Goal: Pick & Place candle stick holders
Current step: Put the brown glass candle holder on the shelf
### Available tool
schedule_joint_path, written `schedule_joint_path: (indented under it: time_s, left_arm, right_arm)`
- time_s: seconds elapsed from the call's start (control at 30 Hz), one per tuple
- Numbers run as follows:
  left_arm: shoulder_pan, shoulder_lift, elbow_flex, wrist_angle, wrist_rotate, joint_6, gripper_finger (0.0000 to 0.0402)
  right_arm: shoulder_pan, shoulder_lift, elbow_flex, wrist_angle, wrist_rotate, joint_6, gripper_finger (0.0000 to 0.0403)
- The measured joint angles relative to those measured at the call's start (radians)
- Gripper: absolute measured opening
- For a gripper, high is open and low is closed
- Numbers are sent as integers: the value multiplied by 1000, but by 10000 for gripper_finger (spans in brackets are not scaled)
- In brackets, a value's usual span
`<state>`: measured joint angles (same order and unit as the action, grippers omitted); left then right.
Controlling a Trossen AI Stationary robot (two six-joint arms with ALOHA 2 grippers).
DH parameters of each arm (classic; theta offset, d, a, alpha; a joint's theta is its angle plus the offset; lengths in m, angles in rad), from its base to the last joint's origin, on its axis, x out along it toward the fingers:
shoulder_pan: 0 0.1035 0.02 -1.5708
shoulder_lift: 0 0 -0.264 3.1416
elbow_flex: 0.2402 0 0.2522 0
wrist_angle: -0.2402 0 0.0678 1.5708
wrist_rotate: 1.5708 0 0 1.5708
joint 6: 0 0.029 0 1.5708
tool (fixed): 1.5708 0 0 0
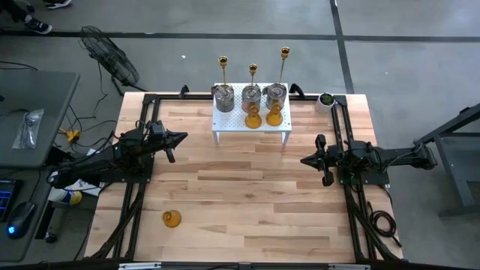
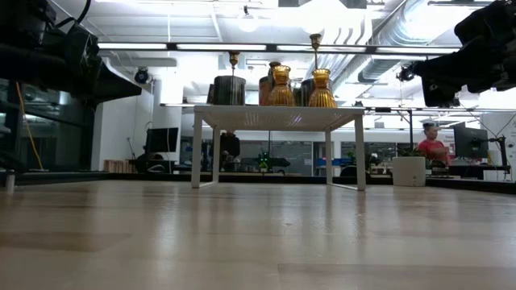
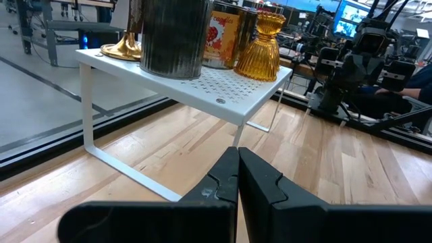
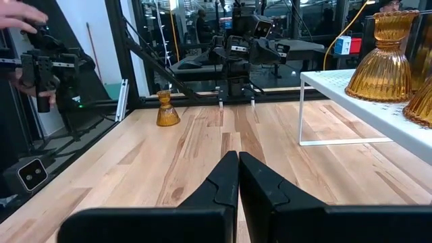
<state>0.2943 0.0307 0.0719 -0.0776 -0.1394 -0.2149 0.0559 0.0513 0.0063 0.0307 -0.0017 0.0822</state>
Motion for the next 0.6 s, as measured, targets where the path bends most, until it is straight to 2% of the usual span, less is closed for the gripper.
schedule_joint_path:
  time_s: [0.6]
  left_arm:
    - [0,0,0,1,13,0,0]
  right_arm:
    - [0,0,-1,2,-1,0,4]
